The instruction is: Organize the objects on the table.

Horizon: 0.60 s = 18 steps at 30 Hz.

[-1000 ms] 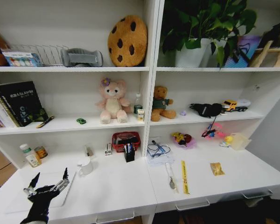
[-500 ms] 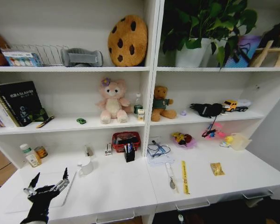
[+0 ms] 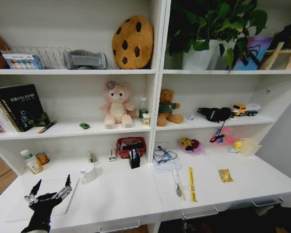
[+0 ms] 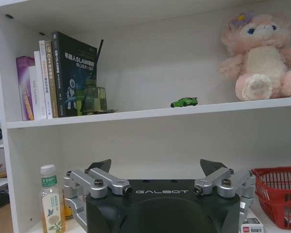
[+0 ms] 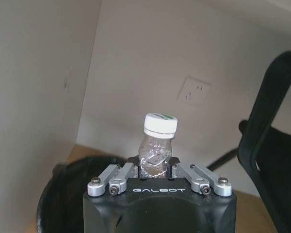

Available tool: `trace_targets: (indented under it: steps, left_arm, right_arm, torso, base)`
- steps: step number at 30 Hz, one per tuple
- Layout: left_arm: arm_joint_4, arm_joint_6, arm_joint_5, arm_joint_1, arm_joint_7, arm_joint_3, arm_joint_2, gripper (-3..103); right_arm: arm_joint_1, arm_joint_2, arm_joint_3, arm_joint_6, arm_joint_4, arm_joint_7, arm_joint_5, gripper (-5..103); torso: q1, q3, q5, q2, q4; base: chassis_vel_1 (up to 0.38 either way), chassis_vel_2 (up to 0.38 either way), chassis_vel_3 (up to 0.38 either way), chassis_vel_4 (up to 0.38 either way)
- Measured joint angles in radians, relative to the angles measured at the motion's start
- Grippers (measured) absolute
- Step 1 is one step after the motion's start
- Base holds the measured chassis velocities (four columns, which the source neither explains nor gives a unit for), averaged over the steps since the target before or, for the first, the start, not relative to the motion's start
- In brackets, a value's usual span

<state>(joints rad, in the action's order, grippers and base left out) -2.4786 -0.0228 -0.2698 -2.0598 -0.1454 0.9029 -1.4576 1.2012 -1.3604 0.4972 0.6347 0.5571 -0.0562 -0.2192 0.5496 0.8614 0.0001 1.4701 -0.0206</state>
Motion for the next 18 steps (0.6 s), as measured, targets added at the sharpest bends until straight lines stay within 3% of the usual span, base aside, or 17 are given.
trace_targets:
  steps: [2,10,11,14,16,18]
  left_arm:
    - [0.000,0.000,0.000,0.000,0.000,0.000,0.000,100]
    - [0.000,0.000,0.000,0.000,0.000,0.000,0.000,100]
    - [0.000,0.000,0.000,0.000,0.000,0.000,0.000,100]
    - [0.000,0.000,0.000,0.000,0.000,0.000,0.000,100]
    - [0.000,0.000,0.000,0.000,0.000,0.000,0.000,100]
    - [0.000,0.000,0.000,0.000,0.000,0.000,0.000,100]
  right_arm:
    - [-0.003,-0.001,0.000,-0.001,-0.002,0.000,0.002,24]
    - [0.005,-0.008,0.001,0.005,0.012,-0.001,0.006,56]
    - [0.005,-0.008,0.001,0.005,0.012,-0.001,0.006,56]
    - [0.016,-0.006,0.002,0.007,0.015,-0.002,0.009,73]
    - [0.021,-0.004,0.003,0.008,0.017,-0.002,0.011,73]
    - [0.056,0.002,0.003,0.012,0.043,-0.001,0.017,89]
  torso:
    - [0.000,0.000,-0.0003,0.000,-0.0004]
    - [0.000,0.000,-0.0001,0.000,-0.0008]
    - [0.000,0.000,-0.0001,0.000,-0.0008]
    - [0.000,0.000,-0.0001,0.000,-0.0006]
    - [0.000,0.000,-0.0001,0.000,-0.0007]
    - [0.000,0.000,-0.0001,0.000,-0.0005]
  base:
    - [0.000,0.000,0.000,0.000]
    - [0.000,0.000,0.000,0.000]
    - [0.000,0.000,0.000,0.000]
    - [0.000,0.000,0.000,0.000]
    - [0.000,0.000,0.000,0.000]
    - [0.000,0.000,0.000,0.000]
